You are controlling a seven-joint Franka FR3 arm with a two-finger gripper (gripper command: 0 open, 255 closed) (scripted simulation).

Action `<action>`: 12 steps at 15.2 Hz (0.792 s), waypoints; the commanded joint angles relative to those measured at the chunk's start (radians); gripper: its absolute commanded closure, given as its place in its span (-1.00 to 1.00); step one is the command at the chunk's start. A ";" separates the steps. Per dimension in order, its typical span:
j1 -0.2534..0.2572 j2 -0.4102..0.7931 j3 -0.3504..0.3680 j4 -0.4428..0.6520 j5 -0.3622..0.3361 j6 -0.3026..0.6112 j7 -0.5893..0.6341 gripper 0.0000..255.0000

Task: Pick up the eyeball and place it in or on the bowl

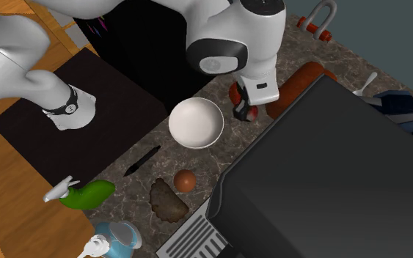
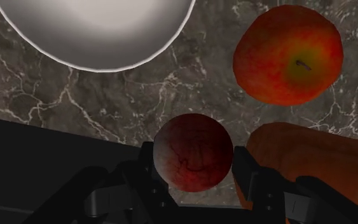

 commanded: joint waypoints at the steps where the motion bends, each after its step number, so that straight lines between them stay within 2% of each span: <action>1: -0.002 -0.013 0.004 0.011 0.008 -0.023 -0.005 1.00; 2: -0.003 -0.018 0.006 0.016 0.012 -0.033 -0.008 1.00; 7: -0.065 -0.226 0.025 -0.241 0.105 0.038 -0.075 1.00; 12: -0.092 -0.435 0.018 -0.464 0.223 0.073 -0.176 1.00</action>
